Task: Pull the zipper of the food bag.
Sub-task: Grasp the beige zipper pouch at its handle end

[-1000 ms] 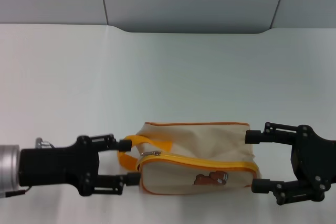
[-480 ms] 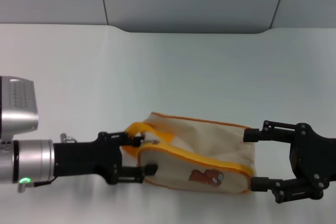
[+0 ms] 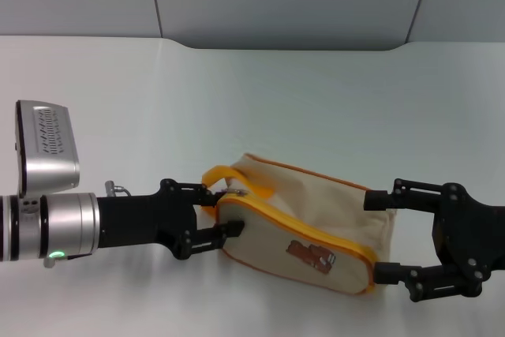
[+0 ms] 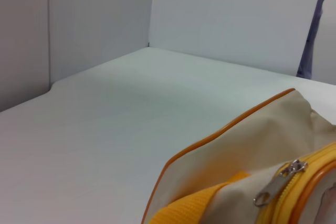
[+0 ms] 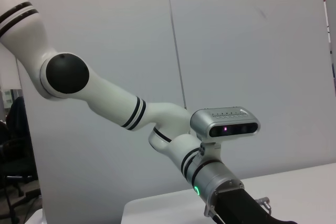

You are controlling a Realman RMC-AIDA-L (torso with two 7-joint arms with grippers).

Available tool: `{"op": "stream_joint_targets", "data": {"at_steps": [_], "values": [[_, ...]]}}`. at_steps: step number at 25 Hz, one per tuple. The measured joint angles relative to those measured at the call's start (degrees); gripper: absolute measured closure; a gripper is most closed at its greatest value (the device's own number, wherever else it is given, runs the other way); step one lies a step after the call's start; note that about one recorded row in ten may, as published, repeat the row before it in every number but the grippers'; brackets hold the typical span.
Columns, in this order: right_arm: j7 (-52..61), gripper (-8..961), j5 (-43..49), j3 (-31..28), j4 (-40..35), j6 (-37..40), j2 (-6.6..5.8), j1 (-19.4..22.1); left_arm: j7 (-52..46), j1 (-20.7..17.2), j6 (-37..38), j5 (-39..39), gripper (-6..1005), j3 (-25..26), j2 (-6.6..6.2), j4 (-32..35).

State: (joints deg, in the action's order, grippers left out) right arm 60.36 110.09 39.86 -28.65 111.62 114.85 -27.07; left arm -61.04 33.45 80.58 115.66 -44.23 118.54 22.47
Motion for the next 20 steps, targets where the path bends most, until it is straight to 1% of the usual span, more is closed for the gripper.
{"op": "stream_joint_targets", "data": {"at_steps": [1, 6, 8, 10, 11, 12, 14, 15, 16, 17, 20], "values": [[0.00, 144, 0.00, -0.04, -0.01, -0.01, 0.01, 0.00, 0.08, 0.19, 0.04, 0.00, 329, -0.01, -0.01, 0.00], [-0.28, 148, -0.34, -0.13, -0.02, -0.16, 0.19, 0.00, 0.26, 0.49, 0.65, 0.00, 579, -0.13, -0.05, 0.31], [-0.44, 150, -0.59, -0.34, -0.05, -0.38, 0.34, 0.00, 0.64, 0.53, 1.13, 0.00, 611, 0.03, -0.16, 0.39], [-2.00, 151, -1.56, -1.65, -0.06, -1.35, 0.95, 0.01, 1.85, 0.78, 2.64, -0.05, 642, 0.42, -0.42, 0.47], [-5.64, 152, -3.74, -4.60, 0.05, -3.53, 2.43, 0.18, 3.34, 1.37, 4.79, -0.12, 658, 0.90, -0.90, 0.62], [-5.64, 153, -3.74, -4.60, 0.05, -3.53, 2.43, 0.18, 3.34, 1.37, 4.79, -0.12, 679, 0.90, -0.90, 0.62], [-11.10, 154, -6.91, -7.56, 0.34, -6.51, 4.02, 0.37, 4.50, 2.16, 6.89, -0.18, 721, 1.37, -1.58, 0.88], [-14.38, 155, -8.77, -8.42, 1.00, -8.30, 4.52, 0.32, 5.02, 2.74, 7.87, -0.23, 742, 1.78, -1.99, 1.01], [-21.92, 156, -11.51, -8.64, 4.36, -11.74, 4.67, -0.79, 5.73, 3.87, 9.23, -0.43, 764, 2.55, -2.79, 1.24], [-21.92, 157, -11.51, -8.64, 4.36, -11.74, 4.67, -0.79, 5.73, 3.87, 9.23, -0.43, 785, 2.55, -2.79, 1.24], [-28.40, 159, -12.14, -8.42, 7.33, -15.92, 4.59, -2.76, 5.94, 5.05, 9.65, -0.54, 848, 2.96, -3.31, 1.33]]}}
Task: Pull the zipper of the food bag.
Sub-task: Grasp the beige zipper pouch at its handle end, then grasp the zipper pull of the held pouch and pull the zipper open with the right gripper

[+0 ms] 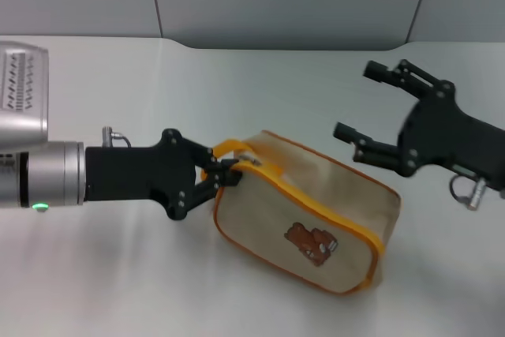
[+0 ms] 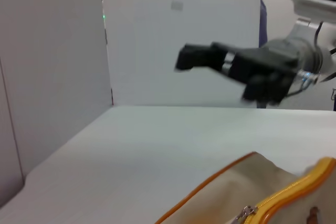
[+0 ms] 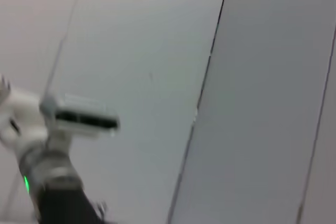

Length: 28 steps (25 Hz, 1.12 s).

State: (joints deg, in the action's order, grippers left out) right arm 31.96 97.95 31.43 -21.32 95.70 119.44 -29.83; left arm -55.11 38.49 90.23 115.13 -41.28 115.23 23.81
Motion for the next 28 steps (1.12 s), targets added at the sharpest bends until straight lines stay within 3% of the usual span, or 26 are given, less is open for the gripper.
{"op": "stream_joint_targets", "data": {"at_steps": [7, 12, 14, 26, 28], "values": [[-7.62, 165, 0.16, 0.97, 0.44, -1.22, 0.11, -0.82, -0.24, 0.26, 2.12, 0.01, 929, 0.09, -0.12, 2.54], [-17.59, 168, 0.11, 4.29, 1.01, -0.73, 0.32, -0.70, -1.26, 1.92, 6.92, -0.07, 930, 0.73, -1.61, 4.62], [-21.26, 170, -0.02, 5.11, 1.97, -1.10, 0.39, -0.95, -1.44, 2.52, 7.34, -0.08, 933, 0.78, -1.66, 4.81], [-35.06, 371, -0.66, 5.26, 10.07, -4.13, 0.50, -4.64, -1.50, 4.16, 7.87, -0.10, 937, 0.57, -1.01, 5.02], [-35.99, 477, -0.60, 5.27, 10.71, -4.24, 0.50, -4.84, -1.50, 4.18, 7.90, -0.10, 937, 0.56, -0.99, 5.02]]}}
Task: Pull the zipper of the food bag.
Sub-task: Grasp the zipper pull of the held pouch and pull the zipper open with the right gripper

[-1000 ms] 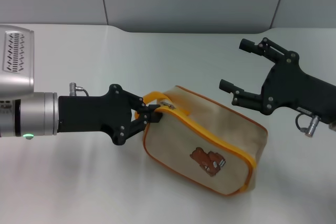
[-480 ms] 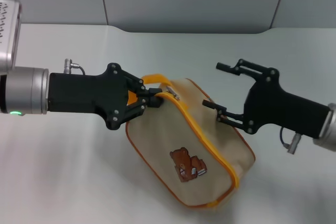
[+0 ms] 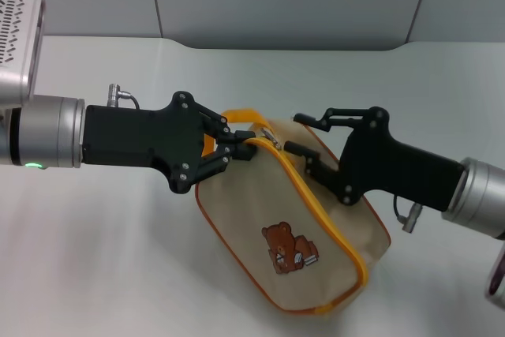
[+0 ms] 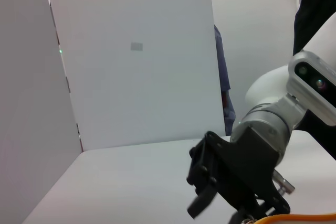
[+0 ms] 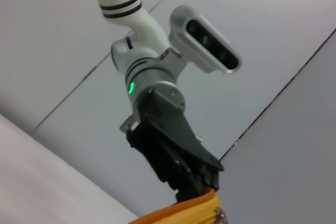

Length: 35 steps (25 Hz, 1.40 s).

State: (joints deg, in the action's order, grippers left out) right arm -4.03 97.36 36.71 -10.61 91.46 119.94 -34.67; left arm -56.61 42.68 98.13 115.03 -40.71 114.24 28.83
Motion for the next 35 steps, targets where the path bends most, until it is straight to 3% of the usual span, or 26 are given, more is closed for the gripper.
{"op": "stream_joint_targets", "data": {"at_steps": [3, 26, 30, 32, 33, 35], "values": [[-1.95, 635, 0.80, 0.11, 2.01, -0.12, -0.03, -1.01, -0.13, 0.09, 0.05, 0.00, 938, 0.11, 0.02, 0.00], [-5.78, 858, 1.27, 0.66, 6.94, -2.47, -0.06, -1.98, -0.24, -0.13, 0.70, -0.13, 942, 1.36, 0.01, 0.18], [-3.00, 910, 2.67, 2.35, 5.65, 1.21, -0.50, 1.36, -0.23, -1.13, -1.31, -0.18, 942, 5.87, 0.01, -0.34], [2.13, 935, 4.41, 3.89, 2.16, 4.69, -0.68, 4.86, -0.30, -1.78, -2.72, -0.23, 942, 7.17, -0.07, -0.64], [8.24, 948, 5.86, 4.77, -2.51, 7.71, -0.69, 8.74, -0.35, -2.44, -4.21, -0.23, 942, 7.70, -0.18, -1.10], [10.44, 950, 6.24, 4.91, -4.05, 8.56, -0.66, 10.16, -0.36, -2.62, -4.65, -0.23, 942, 7.76, -0.19, -1.26]]}}
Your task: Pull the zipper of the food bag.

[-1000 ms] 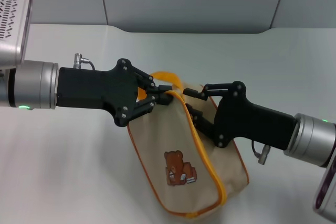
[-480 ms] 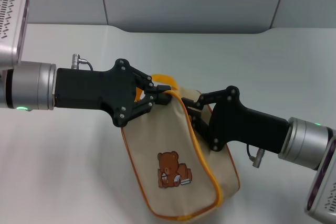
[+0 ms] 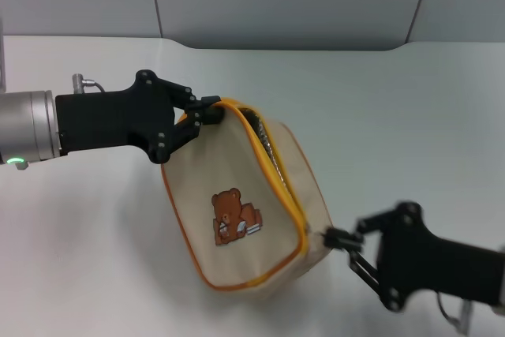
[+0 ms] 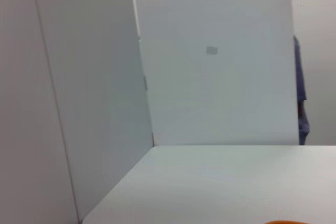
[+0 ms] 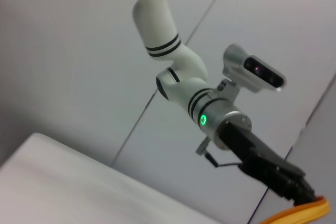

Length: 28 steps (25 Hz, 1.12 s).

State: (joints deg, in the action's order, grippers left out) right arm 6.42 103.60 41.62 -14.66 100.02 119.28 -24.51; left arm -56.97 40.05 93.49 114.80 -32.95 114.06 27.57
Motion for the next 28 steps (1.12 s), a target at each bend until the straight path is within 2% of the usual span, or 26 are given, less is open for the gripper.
{"op": "stream_joint_targets", "data": {"at_steps": [3, 6, 9, 10, 12, 13, 14, 16, 23, 27, 28], "values": [[3.47, 952, 0.04, -0.66, -2.14, 2.25, 0.08, 3.61, -0.14, -0.43, -0.57, 0.00, 941, -0.13, 0.22, -0.15], [5.57, 916, -0.05, -1.99, -2.16, 2.64, 0.07, 3.91, -0.71, -0.50, -0.64, 0.01, 941, -0.19, 0.43, -0.15], [16.77, 879, -0.15, -8.49, -2.27, 2.04, -0.13, 3.24, -5.07, -0.66, -1.73, -0.07, 941, 0.40, 1.29, -0.14], [16.77, 867, -0.15, -8.49, -2.27, 2.04, -0.13, 3.24, -5.07, -0.66, -1.73, -0.07, 941, 0.40, 1.29, -0.14], [21.79, 843, -0.16, -11.53, -2.28, 2.04, -0.15, 2.62, -8.15, -1.17, -3.47, -0.17, 941, 1.05, 2.31, -0.14], [25.13, 827, -0.18, -12.82, -2.23, 2.03, -0.15, 2.02, -9.09, -2.20, -5.27, -0.46, 941, 1.34, 3.64, -0.06], [25.13, 810, -0.18, -12.82, -2.23, 2.03, -0.15, 2.02, -9.09, -2.20, -5.27, -0.46, 941, 1.34, 3.64, -0.06], [27.33, 778, -0.19, -13.13, -2.24, 2.03, -0.14, 1.48, -9.24, -3.18, -6.42, -0.97, 940, 1.36, 4.43, -0.44], [36.63, 664, -0.34, -16.91, -2.66, 0.98, -0.28, -0.74, -8.65, -4.90, -8.32, -6.31, 937, 1.53, 4.65, -5.25], [43.68, 475, 0.41, -15.84, -3.86, 0.50, -1.50, -2.51, -8.72, -7.69, -7.15, -13.97, 936, 1.53, 4.61, -5.82], [48.06, 428, 1.44, -14.14, -5.27, 1.03, -2.38, -3.25, -8.72, -8.71, -5.83, -15.90, 894, 1.43, 4.52, -5.85]]}}
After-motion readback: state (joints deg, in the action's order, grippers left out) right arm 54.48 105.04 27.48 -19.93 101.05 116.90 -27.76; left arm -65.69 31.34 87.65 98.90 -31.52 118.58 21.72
